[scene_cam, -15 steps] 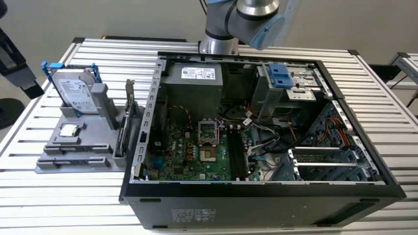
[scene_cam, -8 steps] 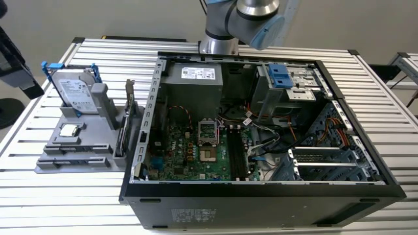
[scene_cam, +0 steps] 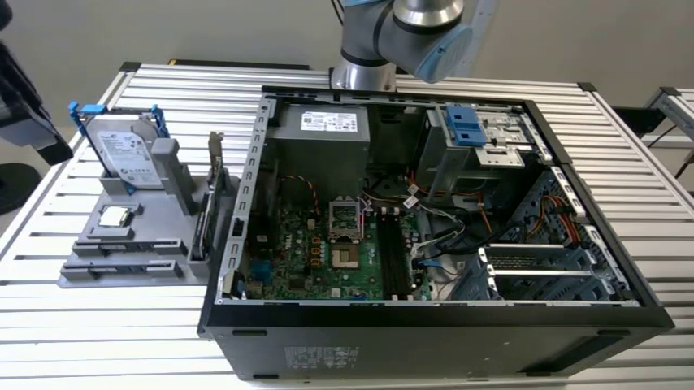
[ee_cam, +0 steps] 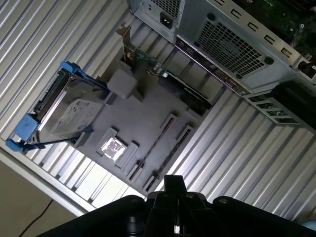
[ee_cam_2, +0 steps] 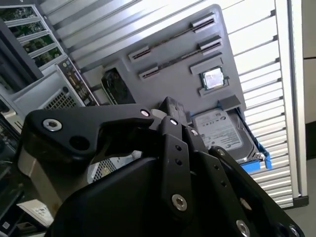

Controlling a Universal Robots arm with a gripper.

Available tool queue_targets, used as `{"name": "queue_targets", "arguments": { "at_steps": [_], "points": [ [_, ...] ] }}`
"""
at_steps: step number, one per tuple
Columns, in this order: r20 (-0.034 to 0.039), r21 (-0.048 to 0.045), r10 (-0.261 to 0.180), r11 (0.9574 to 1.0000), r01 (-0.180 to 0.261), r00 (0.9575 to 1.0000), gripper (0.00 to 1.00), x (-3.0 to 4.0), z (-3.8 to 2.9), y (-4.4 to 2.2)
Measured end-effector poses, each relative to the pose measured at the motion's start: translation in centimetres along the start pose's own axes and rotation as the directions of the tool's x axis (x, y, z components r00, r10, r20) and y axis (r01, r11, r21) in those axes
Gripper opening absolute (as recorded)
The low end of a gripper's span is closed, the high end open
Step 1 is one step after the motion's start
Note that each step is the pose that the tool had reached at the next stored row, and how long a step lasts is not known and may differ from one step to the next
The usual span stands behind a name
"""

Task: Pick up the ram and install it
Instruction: 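Pick up the ram and move it above insertion slot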

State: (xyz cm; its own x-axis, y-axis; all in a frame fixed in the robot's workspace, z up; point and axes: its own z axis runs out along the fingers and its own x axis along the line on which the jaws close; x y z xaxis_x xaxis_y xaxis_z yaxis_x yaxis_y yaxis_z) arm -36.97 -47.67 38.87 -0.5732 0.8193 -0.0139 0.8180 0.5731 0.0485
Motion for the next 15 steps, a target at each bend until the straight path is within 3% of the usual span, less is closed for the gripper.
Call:
{"name": "queue_targets", "arguments": {
  "at_steps": [8, 15],
  "points": [
    [0.0037, 0.0009, 0.075, 0.9972, -0.075, 0.9972, 0.00, 0.00, 0.00, 0.00],
    [0.0070, 0.0014, 0.140, 0.9902, -0.140, 0.9902, 0.00, 0.00, 0.00, -0.01]
  ]
}}
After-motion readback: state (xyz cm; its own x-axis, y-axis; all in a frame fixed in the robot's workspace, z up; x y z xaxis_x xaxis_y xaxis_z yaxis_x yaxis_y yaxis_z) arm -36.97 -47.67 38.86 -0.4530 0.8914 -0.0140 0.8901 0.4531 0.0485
